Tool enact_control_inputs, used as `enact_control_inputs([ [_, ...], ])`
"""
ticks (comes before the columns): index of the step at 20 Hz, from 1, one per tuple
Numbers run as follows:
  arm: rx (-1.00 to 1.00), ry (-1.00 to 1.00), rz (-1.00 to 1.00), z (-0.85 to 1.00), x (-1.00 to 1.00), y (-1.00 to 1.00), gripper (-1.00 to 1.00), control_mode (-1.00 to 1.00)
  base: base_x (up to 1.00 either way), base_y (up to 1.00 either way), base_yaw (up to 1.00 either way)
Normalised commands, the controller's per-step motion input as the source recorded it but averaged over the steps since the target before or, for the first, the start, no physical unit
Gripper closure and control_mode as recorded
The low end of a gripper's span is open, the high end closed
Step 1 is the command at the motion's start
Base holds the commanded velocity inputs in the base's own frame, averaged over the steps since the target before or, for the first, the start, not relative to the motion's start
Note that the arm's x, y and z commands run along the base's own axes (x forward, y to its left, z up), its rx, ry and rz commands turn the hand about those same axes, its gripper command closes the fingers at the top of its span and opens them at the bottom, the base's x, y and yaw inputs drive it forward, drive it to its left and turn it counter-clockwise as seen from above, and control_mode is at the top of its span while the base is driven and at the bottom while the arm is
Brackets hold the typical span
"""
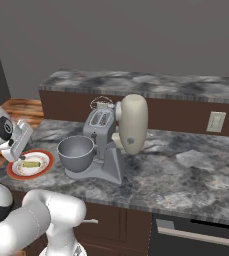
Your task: Add butter and sugar cubes to the stand mixer bowl and then turn on the stand mixer to begin making frosting.
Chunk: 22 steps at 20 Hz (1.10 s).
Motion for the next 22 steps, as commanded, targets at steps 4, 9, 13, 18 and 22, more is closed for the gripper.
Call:
enact_control_inputs([
  [4, 0.00, 0.01, 0.00, -0.44, 0.22, 0.28, -1.00, -1.00, 0.00, 0.00, 0.00],
  [9, 0.00, 0.02, 0.00, -0.41, 0.34, 0.19, -1.00, -1.00, 0.00, 0.00, 0.00],
  [13, 0.00, 0.05, 0.00, -0.40, 0.45, 0.10, -1.00, -1.00, 0.00, 0.00, 0.00],
  [18, 0.00, 0.08, -0.01, -0.45, 0.36, 0.09, -1.00, -1.00, 0.00, 0.00, 0.00],
  [22, 0.00, 0.02, -0.06, -0.32, -0.01, 0.03, -1.00, -1.00, 0.00, 0.00, 0.00],
])
